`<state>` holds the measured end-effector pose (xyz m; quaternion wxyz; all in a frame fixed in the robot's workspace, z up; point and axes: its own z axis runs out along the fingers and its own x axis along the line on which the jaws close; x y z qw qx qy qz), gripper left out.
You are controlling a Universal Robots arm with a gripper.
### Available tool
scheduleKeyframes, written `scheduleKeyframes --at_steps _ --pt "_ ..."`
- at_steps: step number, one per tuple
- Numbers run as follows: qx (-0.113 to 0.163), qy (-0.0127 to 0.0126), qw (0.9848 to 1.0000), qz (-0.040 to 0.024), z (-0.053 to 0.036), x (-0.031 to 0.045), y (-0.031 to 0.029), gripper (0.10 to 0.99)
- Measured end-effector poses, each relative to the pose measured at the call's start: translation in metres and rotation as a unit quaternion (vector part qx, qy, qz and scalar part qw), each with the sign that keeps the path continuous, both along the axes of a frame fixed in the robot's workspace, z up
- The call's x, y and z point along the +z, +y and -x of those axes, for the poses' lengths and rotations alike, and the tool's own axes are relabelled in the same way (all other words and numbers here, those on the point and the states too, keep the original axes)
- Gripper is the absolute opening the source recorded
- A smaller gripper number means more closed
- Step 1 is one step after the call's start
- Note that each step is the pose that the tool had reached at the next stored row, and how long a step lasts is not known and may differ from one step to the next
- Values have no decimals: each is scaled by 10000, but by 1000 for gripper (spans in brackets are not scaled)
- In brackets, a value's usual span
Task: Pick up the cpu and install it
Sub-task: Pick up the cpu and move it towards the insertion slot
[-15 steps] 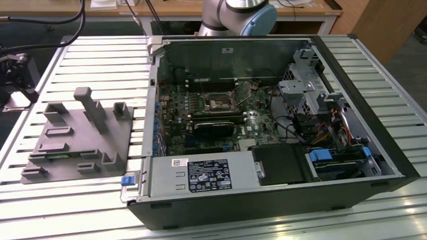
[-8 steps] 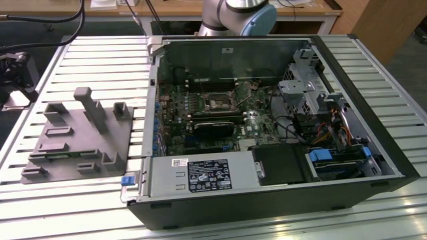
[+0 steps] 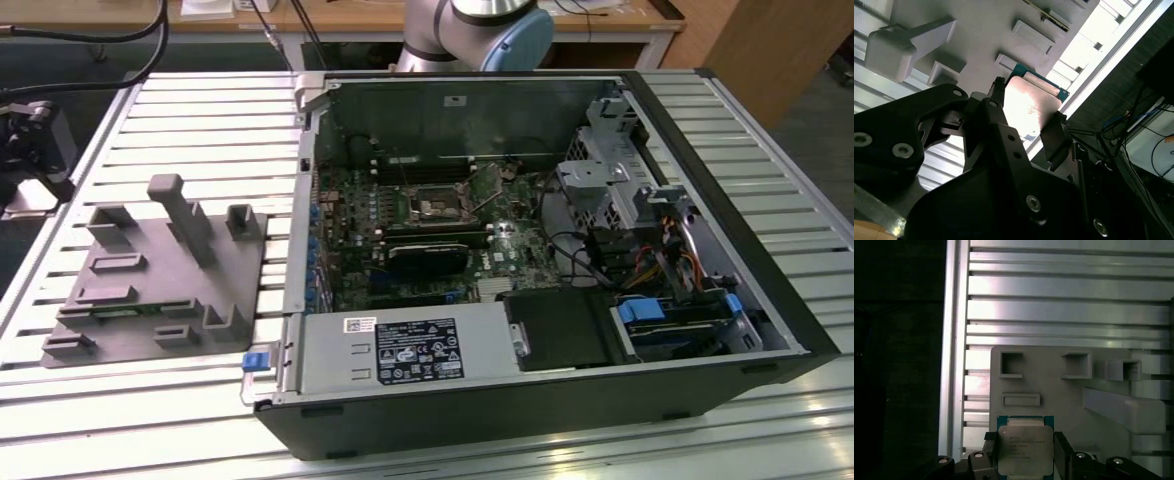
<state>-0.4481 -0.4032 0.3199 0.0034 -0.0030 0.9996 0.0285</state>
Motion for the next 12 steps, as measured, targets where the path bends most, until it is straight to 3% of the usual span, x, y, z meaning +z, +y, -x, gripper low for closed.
scheduleKeyframes --at_steps 12 --pt "0 0 10000 0 0 46 0 537"
